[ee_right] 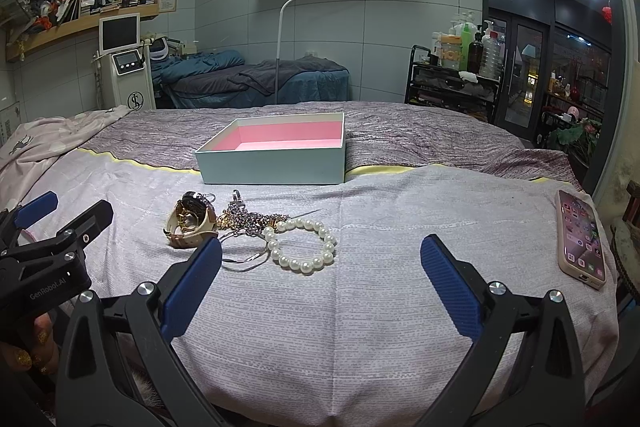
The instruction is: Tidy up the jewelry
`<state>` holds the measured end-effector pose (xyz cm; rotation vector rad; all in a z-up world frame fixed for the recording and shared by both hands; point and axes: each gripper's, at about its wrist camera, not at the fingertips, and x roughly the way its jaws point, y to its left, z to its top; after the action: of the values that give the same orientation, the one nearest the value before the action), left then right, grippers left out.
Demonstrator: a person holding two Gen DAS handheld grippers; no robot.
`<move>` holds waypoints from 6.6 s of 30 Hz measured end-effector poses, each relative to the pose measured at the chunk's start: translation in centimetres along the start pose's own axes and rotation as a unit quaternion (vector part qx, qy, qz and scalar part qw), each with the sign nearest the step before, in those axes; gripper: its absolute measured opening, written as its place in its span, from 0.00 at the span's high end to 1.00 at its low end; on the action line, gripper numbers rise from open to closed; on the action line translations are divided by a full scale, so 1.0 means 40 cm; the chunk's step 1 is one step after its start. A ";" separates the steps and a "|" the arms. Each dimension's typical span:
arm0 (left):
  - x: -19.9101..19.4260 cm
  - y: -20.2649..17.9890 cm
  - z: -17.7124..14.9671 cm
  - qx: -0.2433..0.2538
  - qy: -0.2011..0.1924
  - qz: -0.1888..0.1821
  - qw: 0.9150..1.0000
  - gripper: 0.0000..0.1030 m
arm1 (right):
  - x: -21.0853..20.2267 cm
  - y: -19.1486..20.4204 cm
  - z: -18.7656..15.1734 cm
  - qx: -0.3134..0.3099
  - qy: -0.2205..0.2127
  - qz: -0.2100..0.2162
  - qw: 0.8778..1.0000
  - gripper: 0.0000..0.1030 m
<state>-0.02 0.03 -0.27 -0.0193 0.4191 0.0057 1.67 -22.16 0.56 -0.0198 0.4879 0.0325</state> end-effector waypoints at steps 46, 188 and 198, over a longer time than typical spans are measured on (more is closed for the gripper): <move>0.067 0.033 0.010 0.002 0.059 -0.041 0.997 0.06 | 0.085 -0.022 0.015 -0.028 0.076 0.037 0.996 0.05; 0.311 0.053 0.104 0.050 0.127 -0.142 0.980 0.06 | 0.288 -0.040 0.120 -0.023 0.126 0.110 0.986 0.26; 0.262 0.053 0.015 0.057 0.167 -0.162 0.971 0.12 | 0.248 0.078 0.028 -0.072 0.171 0.168 0.968 0.27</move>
<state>9.76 2.17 -4.01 0.0249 0.7486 -0.3471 10.84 -18.75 -3.12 -0.0861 0.8299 0.4019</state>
